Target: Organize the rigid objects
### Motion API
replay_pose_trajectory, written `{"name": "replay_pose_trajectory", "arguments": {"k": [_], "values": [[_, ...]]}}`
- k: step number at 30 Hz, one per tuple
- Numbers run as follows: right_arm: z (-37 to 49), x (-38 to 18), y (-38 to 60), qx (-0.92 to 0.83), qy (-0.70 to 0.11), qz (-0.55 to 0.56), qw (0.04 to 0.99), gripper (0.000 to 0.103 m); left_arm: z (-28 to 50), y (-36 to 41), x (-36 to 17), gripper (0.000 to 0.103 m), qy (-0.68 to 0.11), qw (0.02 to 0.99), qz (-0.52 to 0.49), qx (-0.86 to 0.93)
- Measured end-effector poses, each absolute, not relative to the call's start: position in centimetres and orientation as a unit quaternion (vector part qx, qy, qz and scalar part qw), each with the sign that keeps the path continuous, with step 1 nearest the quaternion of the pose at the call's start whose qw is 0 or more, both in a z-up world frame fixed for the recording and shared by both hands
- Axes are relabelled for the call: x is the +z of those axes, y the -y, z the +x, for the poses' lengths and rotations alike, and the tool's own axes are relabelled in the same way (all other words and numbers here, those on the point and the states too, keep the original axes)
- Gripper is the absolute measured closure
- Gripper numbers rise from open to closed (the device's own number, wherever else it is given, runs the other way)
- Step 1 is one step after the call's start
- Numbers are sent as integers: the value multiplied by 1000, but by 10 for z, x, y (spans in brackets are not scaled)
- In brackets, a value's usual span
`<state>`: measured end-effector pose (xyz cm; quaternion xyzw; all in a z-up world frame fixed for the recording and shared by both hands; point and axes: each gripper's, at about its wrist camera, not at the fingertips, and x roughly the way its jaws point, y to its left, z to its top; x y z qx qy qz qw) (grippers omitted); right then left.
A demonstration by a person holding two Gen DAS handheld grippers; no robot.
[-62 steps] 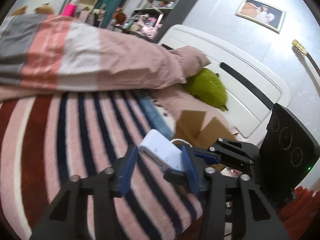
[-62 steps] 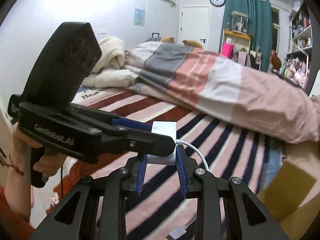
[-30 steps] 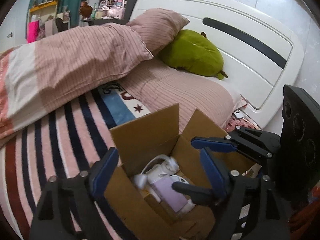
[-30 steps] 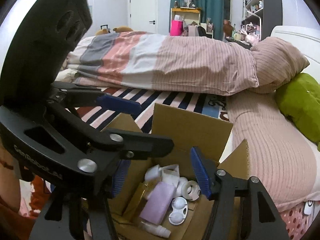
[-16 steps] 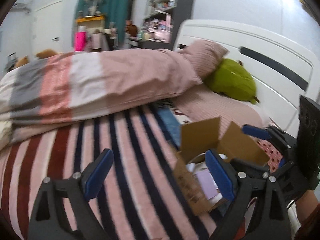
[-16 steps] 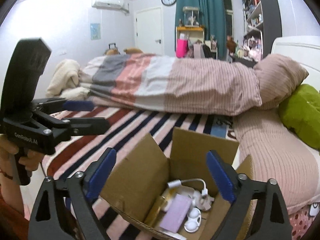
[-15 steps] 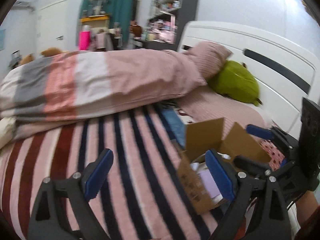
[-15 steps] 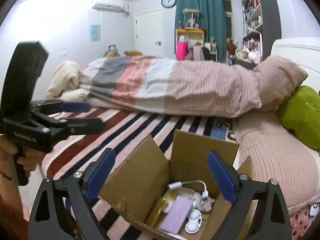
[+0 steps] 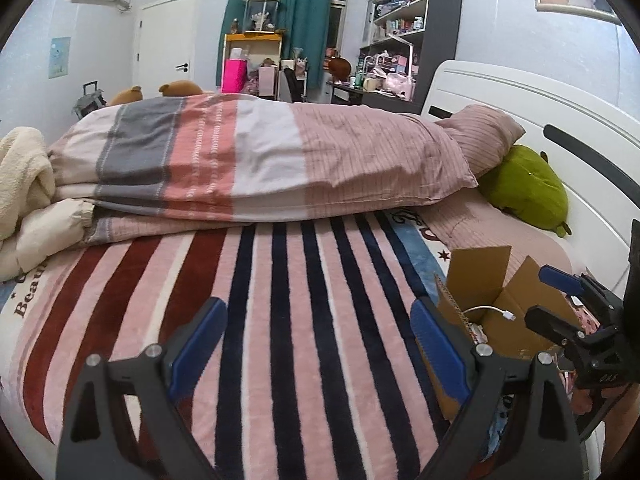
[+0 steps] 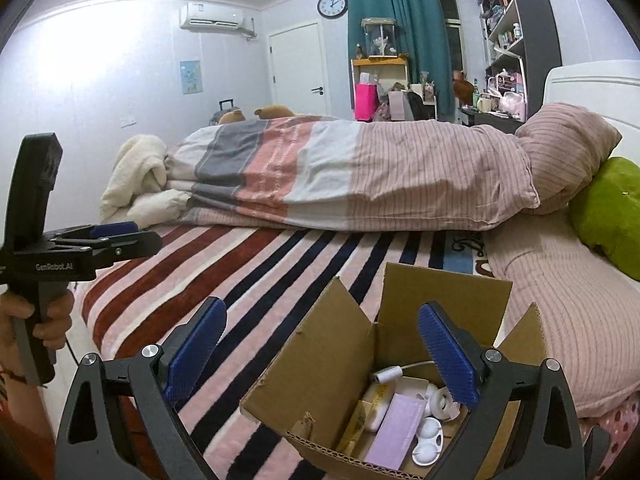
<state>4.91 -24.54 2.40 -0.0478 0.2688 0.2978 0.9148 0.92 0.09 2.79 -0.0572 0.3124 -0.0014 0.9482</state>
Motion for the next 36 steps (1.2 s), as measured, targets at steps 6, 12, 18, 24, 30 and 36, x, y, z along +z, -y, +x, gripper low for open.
{"name": "replay_pose_trajectory", "arguments": {"k": [6,12,18,24,30,36], "values": [[48,25,246,295,-270,-47,915,7,7,-3,31,11,-307,950,-54,8],[48,25,246,296,-270,-47,915,6,6,-3,32,11,-307,950,-50,14],[49,25,246,296,-270,-47,915,6,7,-3,31,11,-309,950,-47,18],[50,25,248,297,-271,-46,914,6,7,-3,30,11,-309,950,-45,20],[50,25,248,297,-271,-47,914,6,7,-3,30,11,-309,950,-45,19],[47,24,248,298,-273,-49,913,7,7,-3,29,11,-310,950,-45,18]]}}
